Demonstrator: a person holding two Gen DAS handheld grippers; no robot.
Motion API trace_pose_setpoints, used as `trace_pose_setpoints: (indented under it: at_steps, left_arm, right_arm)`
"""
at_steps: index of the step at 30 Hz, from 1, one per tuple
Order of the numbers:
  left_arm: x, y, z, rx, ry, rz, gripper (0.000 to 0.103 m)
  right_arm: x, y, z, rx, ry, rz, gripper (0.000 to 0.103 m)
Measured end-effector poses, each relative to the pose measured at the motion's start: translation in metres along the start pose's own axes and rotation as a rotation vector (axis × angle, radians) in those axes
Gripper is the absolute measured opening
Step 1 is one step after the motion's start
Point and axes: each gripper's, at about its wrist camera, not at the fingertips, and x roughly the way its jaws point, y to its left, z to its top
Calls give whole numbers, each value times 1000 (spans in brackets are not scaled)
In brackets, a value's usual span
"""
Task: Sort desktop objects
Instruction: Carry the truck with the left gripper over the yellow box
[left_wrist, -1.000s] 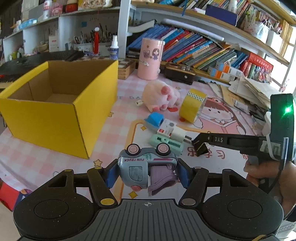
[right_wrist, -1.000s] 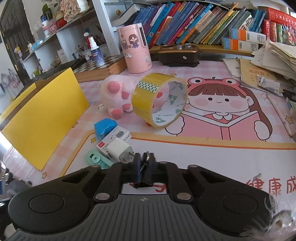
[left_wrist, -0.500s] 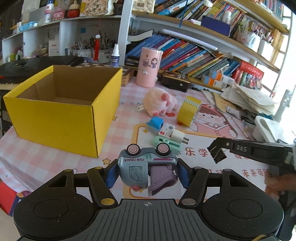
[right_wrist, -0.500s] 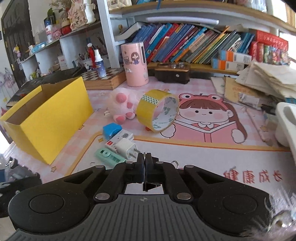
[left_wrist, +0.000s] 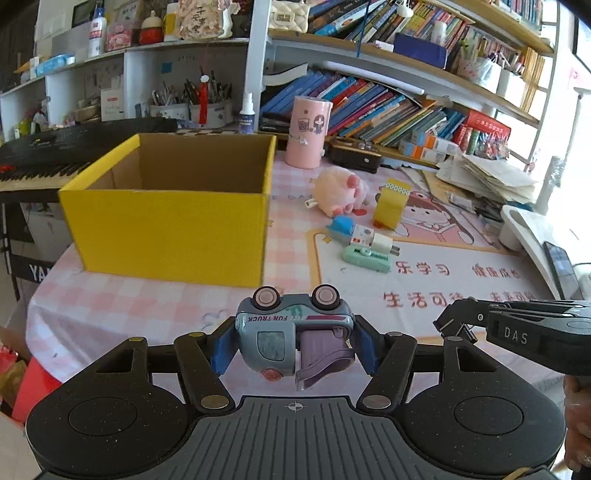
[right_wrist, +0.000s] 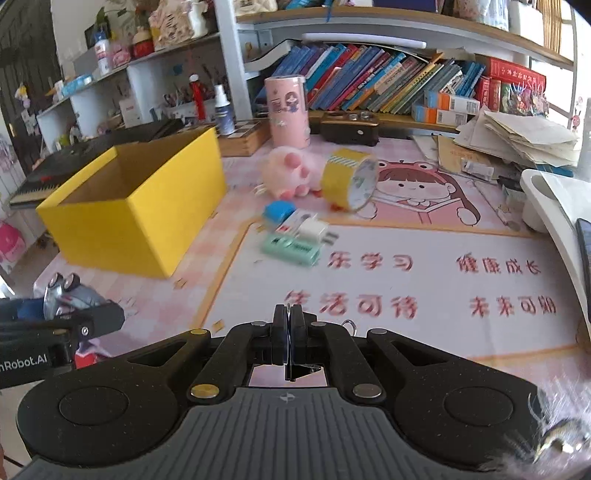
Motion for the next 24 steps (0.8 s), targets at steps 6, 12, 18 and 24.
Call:
trace_pose_setpoints:
  at_steps: [6,12,18,24]
  left_arm:
    - [-28,30,-17,4,-12,-25,64]
    - [-51,58,-37,-9,-13,-40,64]
    - [-71,84,-51,-37,-8,-30,64]
    - [-83,105,-58,-68,-18,-4,64]
  right_arm:
    - [-26,44,-24,-14,-9,-26,2]
    - [-45,82,-48,-23,-3,-31,2]
    - [-54,119,-67,-45,32,1,2]
    - [-56,151,-72,-89,40,37,2]
